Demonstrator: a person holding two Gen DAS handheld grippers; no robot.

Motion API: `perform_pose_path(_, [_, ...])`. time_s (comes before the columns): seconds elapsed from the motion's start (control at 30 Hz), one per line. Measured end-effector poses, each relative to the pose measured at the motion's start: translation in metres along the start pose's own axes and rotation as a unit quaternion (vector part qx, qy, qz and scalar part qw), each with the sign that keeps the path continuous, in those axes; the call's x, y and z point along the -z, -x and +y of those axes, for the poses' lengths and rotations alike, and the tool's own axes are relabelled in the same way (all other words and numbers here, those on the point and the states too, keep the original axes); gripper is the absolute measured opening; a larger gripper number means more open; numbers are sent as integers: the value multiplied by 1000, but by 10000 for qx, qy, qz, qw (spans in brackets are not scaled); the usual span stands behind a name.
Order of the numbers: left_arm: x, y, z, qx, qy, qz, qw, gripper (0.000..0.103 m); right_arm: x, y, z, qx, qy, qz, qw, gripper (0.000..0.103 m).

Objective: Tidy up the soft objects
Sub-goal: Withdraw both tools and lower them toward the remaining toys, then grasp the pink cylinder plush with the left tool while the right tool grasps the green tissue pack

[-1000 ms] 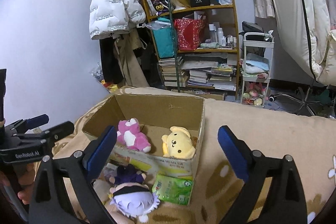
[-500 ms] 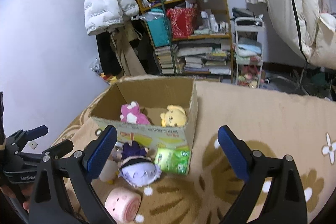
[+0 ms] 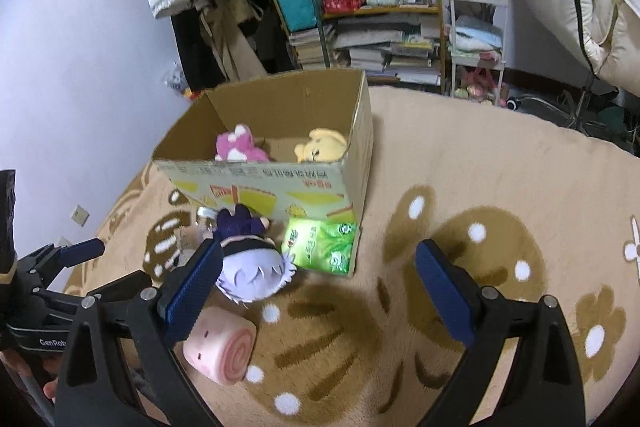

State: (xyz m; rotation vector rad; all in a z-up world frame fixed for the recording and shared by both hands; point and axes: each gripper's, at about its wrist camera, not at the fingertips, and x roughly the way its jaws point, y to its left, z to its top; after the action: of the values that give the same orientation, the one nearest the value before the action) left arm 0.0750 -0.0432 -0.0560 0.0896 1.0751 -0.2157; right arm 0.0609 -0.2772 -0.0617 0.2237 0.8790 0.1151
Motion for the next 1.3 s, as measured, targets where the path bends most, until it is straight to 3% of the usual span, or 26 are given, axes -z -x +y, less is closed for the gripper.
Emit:
perform_pose_path(0.57, [10, -61, -20, 607, -299, 1187, 9906, 102, 3, -63, -10, -50, -224, 686, 9974, 100])
perform_pose_path(0.83, [20, -85, -33, 335, -425, 1613, 9854, 100, 1, -90, -13, -174, -385, 904, 9950, 95])
perform_pose_path(1.03, [23, -99, -43, 421, -374, 1837, 9814, 84, 0, -108, -12, -216, -432, 981, 9940, 93])
perform_pose_path(1.2, [23, -107, -48, 701, -285, 2016, 9765, 53, -1, -118, -12, -260, -477, 992, 9936, 92])
perform_pose_path(1.3, [23, -110, -51, 757, -266, 2018, 9761, 44, -2, -125, -12, -244, -498, 993, 9935, 92])
